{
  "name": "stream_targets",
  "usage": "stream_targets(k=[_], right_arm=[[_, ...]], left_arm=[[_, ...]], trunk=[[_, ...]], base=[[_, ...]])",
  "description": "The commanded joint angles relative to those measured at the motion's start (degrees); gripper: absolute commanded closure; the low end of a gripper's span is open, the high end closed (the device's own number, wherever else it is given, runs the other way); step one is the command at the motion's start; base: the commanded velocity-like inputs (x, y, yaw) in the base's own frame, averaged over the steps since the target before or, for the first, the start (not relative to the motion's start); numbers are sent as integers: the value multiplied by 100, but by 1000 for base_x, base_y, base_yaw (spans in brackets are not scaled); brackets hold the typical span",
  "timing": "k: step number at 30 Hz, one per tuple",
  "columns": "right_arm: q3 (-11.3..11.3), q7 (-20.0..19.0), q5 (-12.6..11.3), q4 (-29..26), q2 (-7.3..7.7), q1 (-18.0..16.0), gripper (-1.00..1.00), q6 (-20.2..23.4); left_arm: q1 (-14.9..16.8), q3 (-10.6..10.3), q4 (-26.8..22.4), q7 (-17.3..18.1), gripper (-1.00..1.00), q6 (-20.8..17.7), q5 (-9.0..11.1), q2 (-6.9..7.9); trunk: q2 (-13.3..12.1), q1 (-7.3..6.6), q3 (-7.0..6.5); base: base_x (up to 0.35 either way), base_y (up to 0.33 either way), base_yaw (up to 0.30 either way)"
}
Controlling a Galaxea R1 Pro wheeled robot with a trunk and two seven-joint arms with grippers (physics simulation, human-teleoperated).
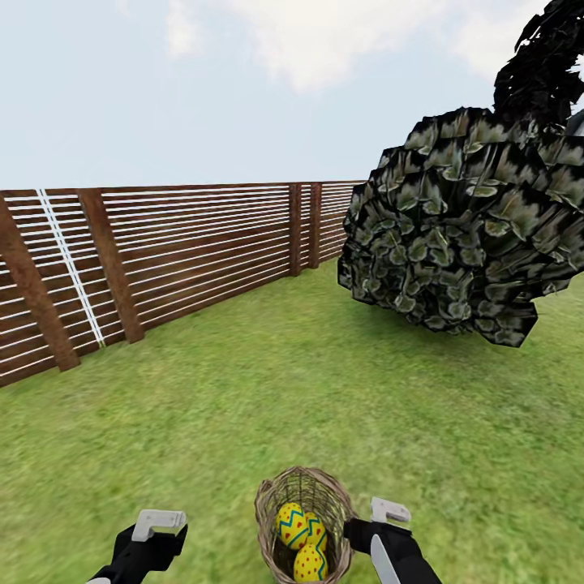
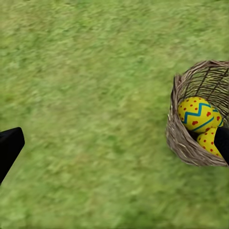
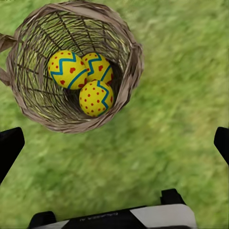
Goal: Take the three Easter eggs out of the wicker basket on the lawn in the garden, then place them on the lawn next to a single tree (choose any tree) so that all three eggs are next to the same tree and none are left in the basket.
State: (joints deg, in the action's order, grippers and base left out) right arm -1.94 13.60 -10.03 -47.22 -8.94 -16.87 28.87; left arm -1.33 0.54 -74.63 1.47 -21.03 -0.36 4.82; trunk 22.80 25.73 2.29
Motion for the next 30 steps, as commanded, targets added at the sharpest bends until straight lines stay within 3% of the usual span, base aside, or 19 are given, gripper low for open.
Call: stream_targets(k=[1, 8, 13, 17, 22, 30], right_arm=[[-7, 42, -61, 0, -4, -4, -100, 16], [-17, 59, -59, 278, 1, -329, -100, 21], [-138, 66, -59, 1156, 9, -1077, -100, 22], [-425, 70, -54, 1463, 24, -1473, -100, 27], [-533, 232, -52, 1975, 29, -1957, -100, 27], [-572, 411, -52, 2518, 77, -2317, -100, 16]], left_arm=[[1, 3, -13, 16, -100, -33, -5, 0], [1, -1, -20, 23, -100, -53, 5, 3], [1, 5, -28, 28, -100, -71, 9, 8], [1, 1, -26, 24, -100, -65, 5, 9], [1, 2, -31, 24, -100, -66, 8, 10], [1, 2, -27, 23, -100, -69, 2, 15]], trunk=[[12, 6, 12], [12, 6, 12], [12, 6, 12], [12, 6, 12], [12, 6, 12], [12, 6, 12]], base=[[176, 16, 0], [117, 6, 0], [54, 1, 0], [42, 0, 0], [10, 0, 0], [68, 0, 0]])
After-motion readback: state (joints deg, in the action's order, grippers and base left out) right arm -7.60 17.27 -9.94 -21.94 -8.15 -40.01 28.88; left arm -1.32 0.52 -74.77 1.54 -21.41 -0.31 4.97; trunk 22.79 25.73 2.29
